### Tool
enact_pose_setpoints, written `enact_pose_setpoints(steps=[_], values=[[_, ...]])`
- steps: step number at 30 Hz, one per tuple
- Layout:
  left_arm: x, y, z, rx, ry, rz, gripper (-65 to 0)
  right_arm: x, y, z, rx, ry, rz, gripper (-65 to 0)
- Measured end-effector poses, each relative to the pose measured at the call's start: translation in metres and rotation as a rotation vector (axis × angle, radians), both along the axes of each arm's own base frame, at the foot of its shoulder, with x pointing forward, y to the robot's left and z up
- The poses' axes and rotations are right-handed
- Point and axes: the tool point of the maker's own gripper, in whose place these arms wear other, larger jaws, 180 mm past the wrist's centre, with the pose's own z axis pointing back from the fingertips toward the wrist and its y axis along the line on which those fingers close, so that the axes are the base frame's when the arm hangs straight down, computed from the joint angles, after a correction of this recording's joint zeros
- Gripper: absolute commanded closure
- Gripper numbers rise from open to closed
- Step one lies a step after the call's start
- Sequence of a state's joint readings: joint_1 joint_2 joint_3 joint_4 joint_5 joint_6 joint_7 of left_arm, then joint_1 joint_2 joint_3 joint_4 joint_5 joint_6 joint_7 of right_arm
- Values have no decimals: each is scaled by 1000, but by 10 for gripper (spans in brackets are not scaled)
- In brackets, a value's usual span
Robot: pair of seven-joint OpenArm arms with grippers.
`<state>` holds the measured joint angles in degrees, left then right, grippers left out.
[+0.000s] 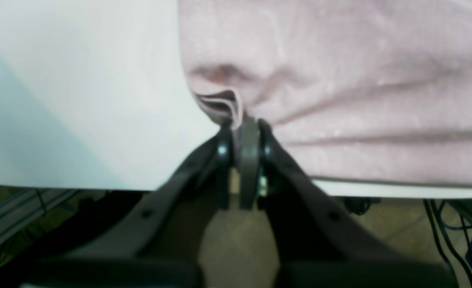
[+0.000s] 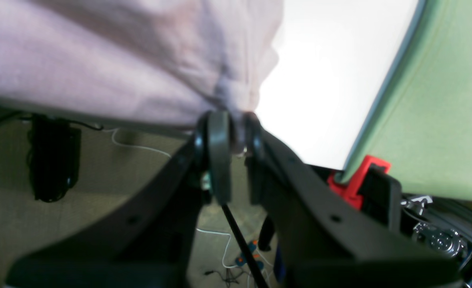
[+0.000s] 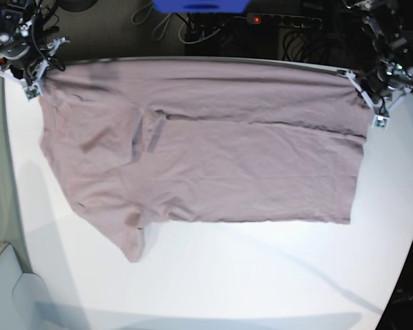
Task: Layout the t-shirt on the table in an organized manner, then fold the t-shirt properly
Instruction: 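Hold the shirt edge with both grippers and lower it onto the table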
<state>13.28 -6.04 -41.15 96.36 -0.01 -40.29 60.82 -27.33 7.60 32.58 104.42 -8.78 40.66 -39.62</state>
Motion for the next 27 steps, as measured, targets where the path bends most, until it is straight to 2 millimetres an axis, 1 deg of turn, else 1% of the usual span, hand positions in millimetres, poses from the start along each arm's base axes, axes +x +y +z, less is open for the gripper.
enact_pose_setpoints(steps=[4, 6, 7, 9, 12, 14, 15, 16, 19, 23, 25, 27], values=[[0, 0, 0, 0, 0, 0, -5, 0, 0, 0, 0, 0, 0, -90], [0, 0, 0, 0, 0, 0, -15, 0, 0, 0, 0, 0, 0, -109], [0, 0, 0, 0, 0, 0, -34, 0, 0, 0, 0, 0, 0, -127], [0, 0, 0, 0, 1, 1, -101, 0, 0, 0, 0, 1, 0, -176], [-1, 1, 0, 1, 1, 2, -221, 0, 0, 0, -1, 0, 0, -245], [-1, 1, 0, 1, 1, 2, -285, 0, 0, 0, -1, -1, 0, -274], [-1, 1, 0, 1, 1, 2, -306, 0, 0, 0, -1, 0, 0, -281], [-1, 1, 0, 1, 2, 2, -314, 0, 0, 0, -1, 0, 0, -285], [0, 0, 0, 0, 1, 2, -308, 1, 0, 1, 0, -4, 0, -285], [0, 1, 1, 2, -2, 2, -306, 13, 0, 6, -5, -35, 3, -285], [3, 1, 7, 8, -22, 3, -306, 17, -4, 17, -19, -66, -5, -285], [5, 8, 19, 28, -63, 28, -306, 18, -15, 33, -61, -102, -26, -285]])
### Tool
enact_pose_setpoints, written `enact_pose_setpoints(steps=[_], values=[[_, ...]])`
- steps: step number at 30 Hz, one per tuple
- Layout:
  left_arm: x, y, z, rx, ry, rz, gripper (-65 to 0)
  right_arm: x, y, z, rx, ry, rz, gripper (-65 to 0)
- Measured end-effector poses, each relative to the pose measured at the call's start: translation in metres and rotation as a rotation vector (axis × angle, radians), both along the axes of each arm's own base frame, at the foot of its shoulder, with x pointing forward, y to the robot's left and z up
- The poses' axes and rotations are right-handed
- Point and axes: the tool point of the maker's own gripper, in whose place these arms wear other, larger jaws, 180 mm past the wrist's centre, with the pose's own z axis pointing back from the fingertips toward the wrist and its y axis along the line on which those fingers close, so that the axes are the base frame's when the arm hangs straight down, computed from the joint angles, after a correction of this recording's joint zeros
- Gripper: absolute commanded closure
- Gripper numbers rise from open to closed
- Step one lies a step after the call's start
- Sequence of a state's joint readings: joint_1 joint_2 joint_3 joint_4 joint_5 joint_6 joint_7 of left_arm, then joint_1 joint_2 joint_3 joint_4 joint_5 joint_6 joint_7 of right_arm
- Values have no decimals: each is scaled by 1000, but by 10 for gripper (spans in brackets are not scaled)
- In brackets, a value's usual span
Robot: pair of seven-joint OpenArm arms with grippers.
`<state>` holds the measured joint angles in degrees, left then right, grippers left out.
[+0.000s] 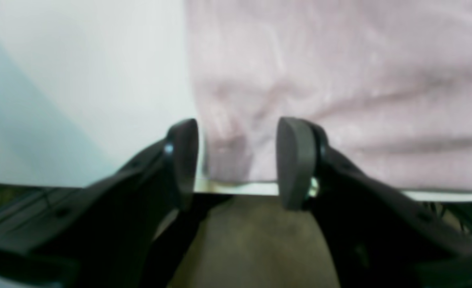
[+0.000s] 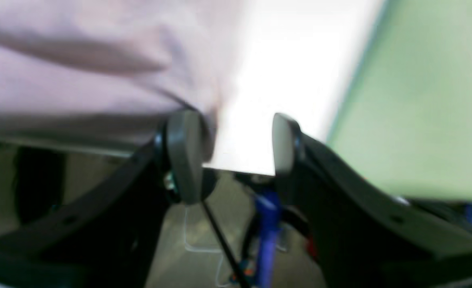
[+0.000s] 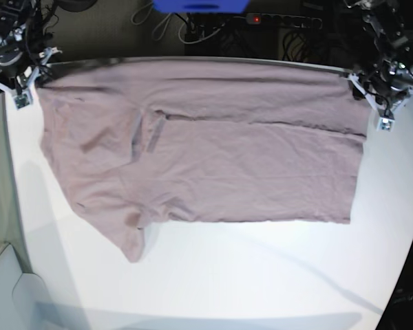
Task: Layout the t-shirt on the table in an organized manner, then fold the t-shirt properly
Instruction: 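Hold the shirt edge with both grippers and lower it onto the table, then release both grippers and move them to grasp the shirt's hem corners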
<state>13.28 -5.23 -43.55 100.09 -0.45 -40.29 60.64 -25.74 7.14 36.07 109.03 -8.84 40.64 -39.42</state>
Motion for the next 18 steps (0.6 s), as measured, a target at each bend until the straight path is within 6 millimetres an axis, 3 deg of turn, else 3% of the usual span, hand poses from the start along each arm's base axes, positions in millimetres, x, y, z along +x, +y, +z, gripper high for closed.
enact_pose_setpoints(steps=[7, 12, 18], values=[[10, 23, 42, 67, -122, 96, -306, 19, -14, 27, -29, -109, -62, -286], [15, 24, 45, 73, -130, 95, -306, 18, -16, 27, -32, -107, -74, -287], [51, 23, 68, 71, -233, 86, -312, 74, 10, 43, -9, -199, 30, -289]])
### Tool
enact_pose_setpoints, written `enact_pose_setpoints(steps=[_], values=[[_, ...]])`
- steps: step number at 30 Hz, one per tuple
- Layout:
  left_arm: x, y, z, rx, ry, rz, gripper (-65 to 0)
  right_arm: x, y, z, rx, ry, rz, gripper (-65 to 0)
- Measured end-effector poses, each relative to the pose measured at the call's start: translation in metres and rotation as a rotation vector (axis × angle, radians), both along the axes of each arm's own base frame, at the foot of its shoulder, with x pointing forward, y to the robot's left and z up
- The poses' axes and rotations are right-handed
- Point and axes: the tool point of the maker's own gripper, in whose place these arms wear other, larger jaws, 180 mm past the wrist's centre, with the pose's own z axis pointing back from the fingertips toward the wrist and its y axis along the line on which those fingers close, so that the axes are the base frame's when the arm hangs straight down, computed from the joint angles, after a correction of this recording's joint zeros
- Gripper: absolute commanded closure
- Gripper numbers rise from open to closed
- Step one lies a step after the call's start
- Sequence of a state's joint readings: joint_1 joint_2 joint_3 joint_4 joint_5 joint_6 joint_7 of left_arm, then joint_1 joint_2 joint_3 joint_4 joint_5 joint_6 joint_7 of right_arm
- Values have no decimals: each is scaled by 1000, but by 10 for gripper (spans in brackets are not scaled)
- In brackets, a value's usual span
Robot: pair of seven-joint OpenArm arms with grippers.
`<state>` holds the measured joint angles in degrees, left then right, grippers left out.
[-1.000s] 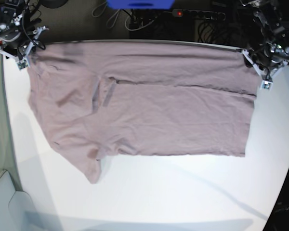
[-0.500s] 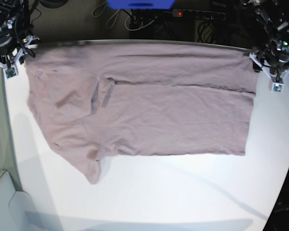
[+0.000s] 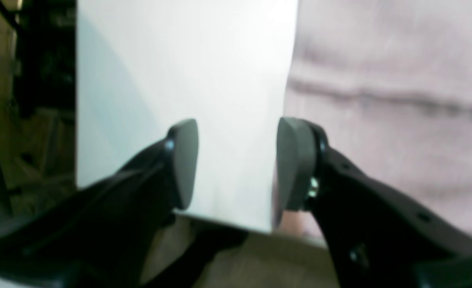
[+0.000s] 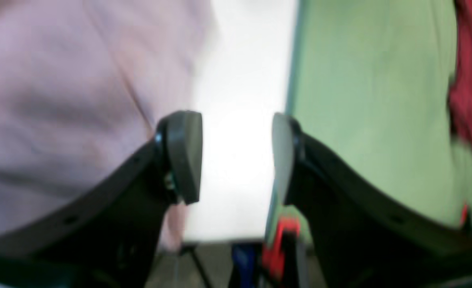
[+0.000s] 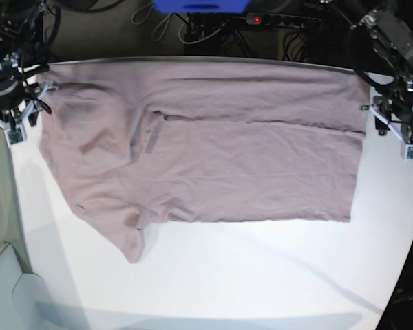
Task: Layout the t-shirt on the table in an organized manner, then fold the t-shirt properly
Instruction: 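Release both grippers and move them to grasp the shirt's hem corners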
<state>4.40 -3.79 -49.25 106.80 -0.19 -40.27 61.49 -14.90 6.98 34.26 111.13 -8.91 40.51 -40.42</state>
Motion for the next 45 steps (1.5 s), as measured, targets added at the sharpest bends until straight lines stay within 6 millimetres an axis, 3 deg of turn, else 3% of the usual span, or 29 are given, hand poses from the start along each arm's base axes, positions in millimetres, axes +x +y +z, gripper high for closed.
enact_pose_setpoints(steps=[5, 8, 13, 18, 24, 33, 45], values=[[26, -16, 10, -5, -39, -55, -354, 62, 31, 25, 1, -108, 141, -328], [42, -12, 18, -12, -80, -44, -418, 95, 37, 10, 76, -94, 142, -348], [68, -14, -2, -107, -59, -41, -508, 143, 31, -22, 214, -38, 82, -348], [101, -2, 6, -145, -91, -39, -523, 172, 29, -45, 315, 29, 55, -348], [122, 6, -3, -193, -121, -46, -523, 212, 45, -47, 445, -34, 79, -348], [124, 8, -19, -220, -131, -44, -523, 226, 68, -74, 526, -43, 120, -347], [125, 13, -16, -210, -141, -43, -523, 221, 42, -74, 522, -76, 93, -345]])
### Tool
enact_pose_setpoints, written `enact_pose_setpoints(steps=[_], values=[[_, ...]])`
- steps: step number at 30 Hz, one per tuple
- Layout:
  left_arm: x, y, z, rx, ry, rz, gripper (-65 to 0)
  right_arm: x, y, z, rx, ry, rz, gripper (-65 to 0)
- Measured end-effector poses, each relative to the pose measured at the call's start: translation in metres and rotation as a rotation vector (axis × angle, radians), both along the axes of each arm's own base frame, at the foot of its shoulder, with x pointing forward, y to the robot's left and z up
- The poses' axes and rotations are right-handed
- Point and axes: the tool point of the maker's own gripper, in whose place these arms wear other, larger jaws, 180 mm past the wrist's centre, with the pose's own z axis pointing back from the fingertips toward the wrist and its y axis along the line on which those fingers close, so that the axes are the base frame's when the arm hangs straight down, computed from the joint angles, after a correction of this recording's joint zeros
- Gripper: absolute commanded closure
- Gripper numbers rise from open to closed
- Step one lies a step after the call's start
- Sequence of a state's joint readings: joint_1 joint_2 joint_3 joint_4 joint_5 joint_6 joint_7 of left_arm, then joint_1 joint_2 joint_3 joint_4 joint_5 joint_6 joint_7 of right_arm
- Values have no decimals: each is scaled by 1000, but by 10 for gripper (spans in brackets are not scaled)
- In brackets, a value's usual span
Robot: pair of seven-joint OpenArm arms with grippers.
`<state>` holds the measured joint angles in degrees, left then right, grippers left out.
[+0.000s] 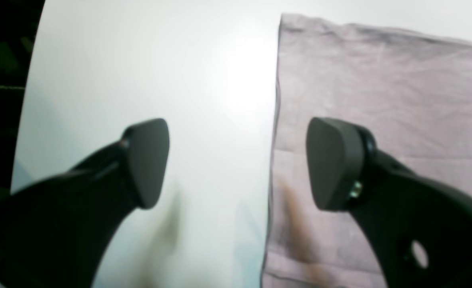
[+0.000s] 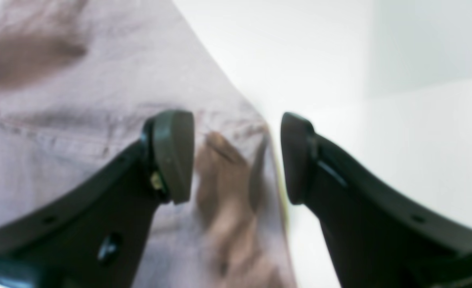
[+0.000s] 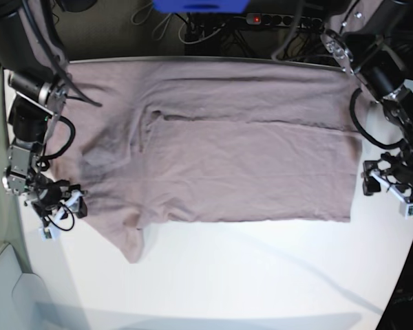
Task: Layout the t-shirt on the table in an organized manner, then fold the t-shirt properly
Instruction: 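Release both grippers and move them to grasp the shirt's hem corners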
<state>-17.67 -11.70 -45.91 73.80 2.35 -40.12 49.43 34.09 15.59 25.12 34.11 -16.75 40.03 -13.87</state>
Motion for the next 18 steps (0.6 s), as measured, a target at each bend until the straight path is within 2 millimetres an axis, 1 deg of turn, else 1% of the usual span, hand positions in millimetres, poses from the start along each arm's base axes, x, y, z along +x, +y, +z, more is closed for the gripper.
enact_pose_setpoints(steps=[4, 6, 8, 10, 13, 15, 17, 18], values=[[4, -2, 1, -7, -28, -2, -523, -1, 0, -1, 1, 2, 0, -345], [4, -4, -7, -28, -12, -4, -523, -4, -1, -4, 2, 4, -1, -346], [-1, -7, -19, -48, 23, -5, -523, -13, -5, -12, 1, 5, -8, -346], [-4, -7, -23, -52, 37, -4, -523, -18, -10, -14, 8, -15, -18, -345], [-2, -6, -21, -49, 29, -3, -523, -19, -11, -14, 4, -7, -20, -344], [4, -7, -16, -49, 15, -5, -523, -20, -11, -15, 5, -6, -20, -336], [9, -6, -9, -49, -3, -5, -523, -21, -10, -16, 6, -8, -17, -300], [11, -5, -7, -46, -9, -4, -523, -21, -10, -17, 7, -10, -18, -268]])
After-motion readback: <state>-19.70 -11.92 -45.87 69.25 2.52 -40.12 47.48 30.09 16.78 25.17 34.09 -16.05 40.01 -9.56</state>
